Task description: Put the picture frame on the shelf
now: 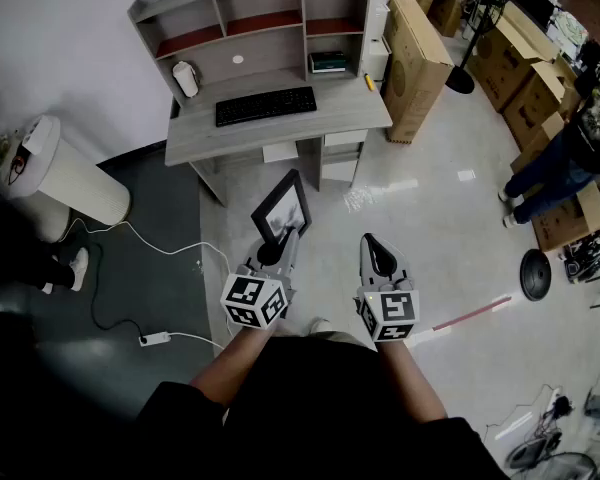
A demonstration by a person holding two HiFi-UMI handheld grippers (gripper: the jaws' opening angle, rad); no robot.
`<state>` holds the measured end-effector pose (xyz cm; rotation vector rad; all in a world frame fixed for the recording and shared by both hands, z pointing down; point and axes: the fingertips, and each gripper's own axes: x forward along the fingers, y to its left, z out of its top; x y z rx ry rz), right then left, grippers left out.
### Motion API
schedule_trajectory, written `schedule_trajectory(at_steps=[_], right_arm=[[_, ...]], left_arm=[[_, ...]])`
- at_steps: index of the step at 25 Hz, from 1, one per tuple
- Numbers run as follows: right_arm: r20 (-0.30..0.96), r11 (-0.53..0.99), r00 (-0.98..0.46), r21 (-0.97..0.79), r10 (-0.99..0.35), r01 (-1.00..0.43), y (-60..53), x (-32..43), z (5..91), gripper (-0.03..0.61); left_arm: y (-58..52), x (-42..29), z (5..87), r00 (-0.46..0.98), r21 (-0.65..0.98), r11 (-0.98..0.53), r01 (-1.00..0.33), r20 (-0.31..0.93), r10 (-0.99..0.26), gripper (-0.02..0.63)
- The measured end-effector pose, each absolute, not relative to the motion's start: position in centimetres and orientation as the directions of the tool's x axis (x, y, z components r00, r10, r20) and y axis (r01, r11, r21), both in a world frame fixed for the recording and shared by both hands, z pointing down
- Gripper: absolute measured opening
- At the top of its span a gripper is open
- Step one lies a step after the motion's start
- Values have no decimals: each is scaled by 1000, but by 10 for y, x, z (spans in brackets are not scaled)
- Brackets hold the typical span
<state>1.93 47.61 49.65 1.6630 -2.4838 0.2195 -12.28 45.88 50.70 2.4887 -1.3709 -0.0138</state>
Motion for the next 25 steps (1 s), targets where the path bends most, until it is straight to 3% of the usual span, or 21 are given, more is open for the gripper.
schedule_trajectory(at_steps=[12, 25], right_arm=[[216, 383, -391, -83, -895, -920, 472, 29, 523, 12], [291, 305, -315, -81, -903, -949, 335, 48, 542, 12]], left_arm=[[445, -114, 520, 556, 245, -512, -823, 170, -813, 25], [297, -113, 549, 592, 316, -522, -792, 193, -782, 25]])
